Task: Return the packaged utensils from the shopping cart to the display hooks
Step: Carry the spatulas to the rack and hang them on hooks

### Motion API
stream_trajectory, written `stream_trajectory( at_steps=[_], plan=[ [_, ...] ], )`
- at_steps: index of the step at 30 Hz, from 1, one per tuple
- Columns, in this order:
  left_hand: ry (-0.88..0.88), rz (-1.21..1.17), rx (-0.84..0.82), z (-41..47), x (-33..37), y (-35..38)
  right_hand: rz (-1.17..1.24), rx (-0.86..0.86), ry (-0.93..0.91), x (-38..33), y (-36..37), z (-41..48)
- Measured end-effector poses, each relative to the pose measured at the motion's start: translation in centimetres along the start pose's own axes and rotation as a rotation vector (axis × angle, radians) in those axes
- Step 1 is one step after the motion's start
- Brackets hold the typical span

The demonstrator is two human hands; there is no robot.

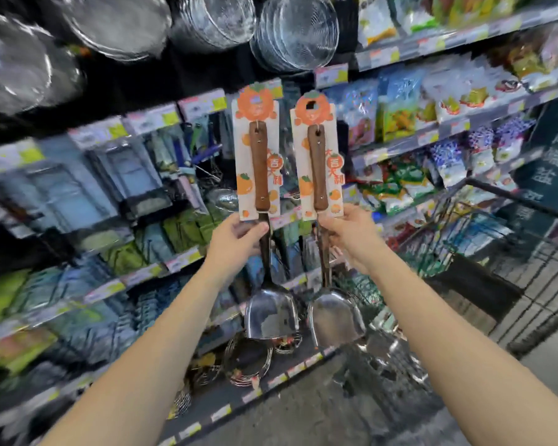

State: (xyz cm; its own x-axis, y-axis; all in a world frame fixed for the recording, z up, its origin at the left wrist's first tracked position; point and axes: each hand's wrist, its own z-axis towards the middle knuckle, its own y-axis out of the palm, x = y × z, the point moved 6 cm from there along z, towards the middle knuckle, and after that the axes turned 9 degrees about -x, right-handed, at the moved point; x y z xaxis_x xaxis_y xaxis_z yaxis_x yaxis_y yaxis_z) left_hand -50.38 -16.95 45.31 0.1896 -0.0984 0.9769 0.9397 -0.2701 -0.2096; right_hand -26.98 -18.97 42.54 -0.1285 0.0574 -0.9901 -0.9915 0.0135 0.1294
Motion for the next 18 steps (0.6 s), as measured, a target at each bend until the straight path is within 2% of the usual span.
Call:
stream_trajectory(
  at_steps=[10, 18],
  plan=[
    [-0.011, -0.039, 0.261, -18.9, -0.2, -16.5, -0.042, -0.258, -0.051, -0.7, 21.5, -6.0],
    [0.043, 0.006, 0.462, -29.6, 0.7, -27.0, 0.042, -0.433, -0.055, -2.3, 35.5, -8.8]
  ],
)
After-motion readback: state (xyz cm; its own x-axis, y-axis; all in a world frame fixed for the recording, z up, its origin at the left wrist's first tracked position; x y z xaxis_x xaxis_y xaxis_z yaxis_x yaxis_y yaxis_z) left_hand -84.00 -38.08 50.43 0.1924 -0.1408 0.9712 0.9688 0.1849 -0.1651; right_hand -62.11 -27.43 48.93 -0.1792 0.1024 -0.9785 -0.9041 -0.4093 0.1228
